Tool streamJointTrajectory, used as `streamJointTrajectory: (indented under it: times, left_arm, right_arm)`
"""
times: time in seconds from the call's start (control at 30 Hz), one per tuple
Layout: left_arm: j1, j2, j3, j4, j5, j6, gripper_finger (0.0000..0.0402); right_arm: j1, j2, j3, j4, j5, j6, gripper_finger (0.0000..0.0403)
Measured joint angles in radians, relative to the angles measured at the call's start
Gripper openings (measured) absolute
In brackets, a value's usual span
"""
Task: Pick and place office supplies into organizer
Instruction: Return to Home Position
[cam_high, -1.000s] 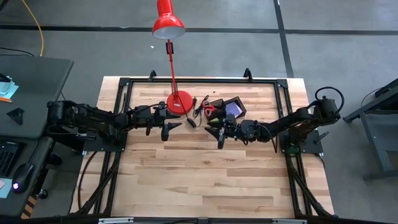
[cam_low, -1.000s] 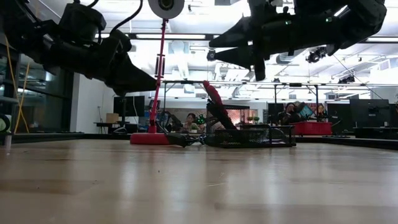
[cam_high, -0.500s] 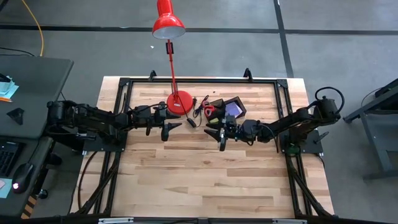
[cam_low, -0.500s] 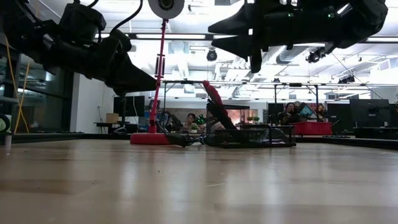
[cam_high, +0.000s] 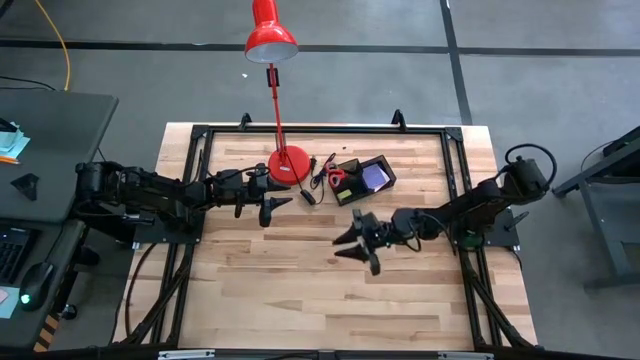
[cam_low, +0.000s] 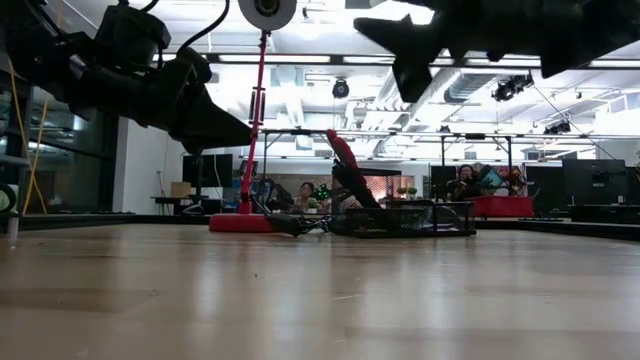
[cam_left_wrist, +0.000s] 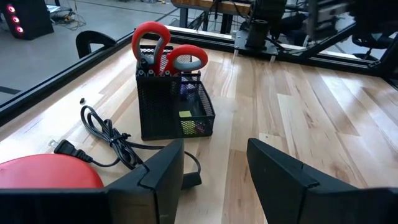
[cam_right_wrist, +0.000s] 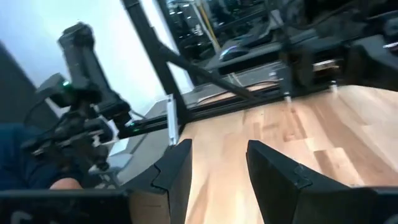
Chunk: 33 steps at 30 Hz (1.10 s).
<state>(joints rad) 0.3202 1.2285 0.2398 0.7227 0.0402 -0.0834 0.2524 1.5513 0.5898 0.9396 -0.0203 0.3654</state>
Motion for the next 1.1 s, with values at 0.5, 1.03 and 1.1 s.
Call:
streamJointTrajectory:
  times: [0.5, 1.03, 1.1]
  left_arm:
    - [0.000, 0.000, 0.000, 0.000, 0.000, 0.000, 0.0168]
    - [0.000, -0.001, 0.001, 0.116, -0.068, 0.130, 0.0168]
    - [0.000, 0.000, 0.001, 0.104, -0.066, 0.127, 0.0168]
  right_arm:
    - [0.029, 0.000, 0.001, -0.097, 0.028, -0.115, 0.0144]
    - [0.050, 0.147, 0.050, 0.151, 0.102, -0.320, 0.0144]
    - [0.037, 0.161, 0.066, 0.111, 0.145, -0.275, 0.0144]
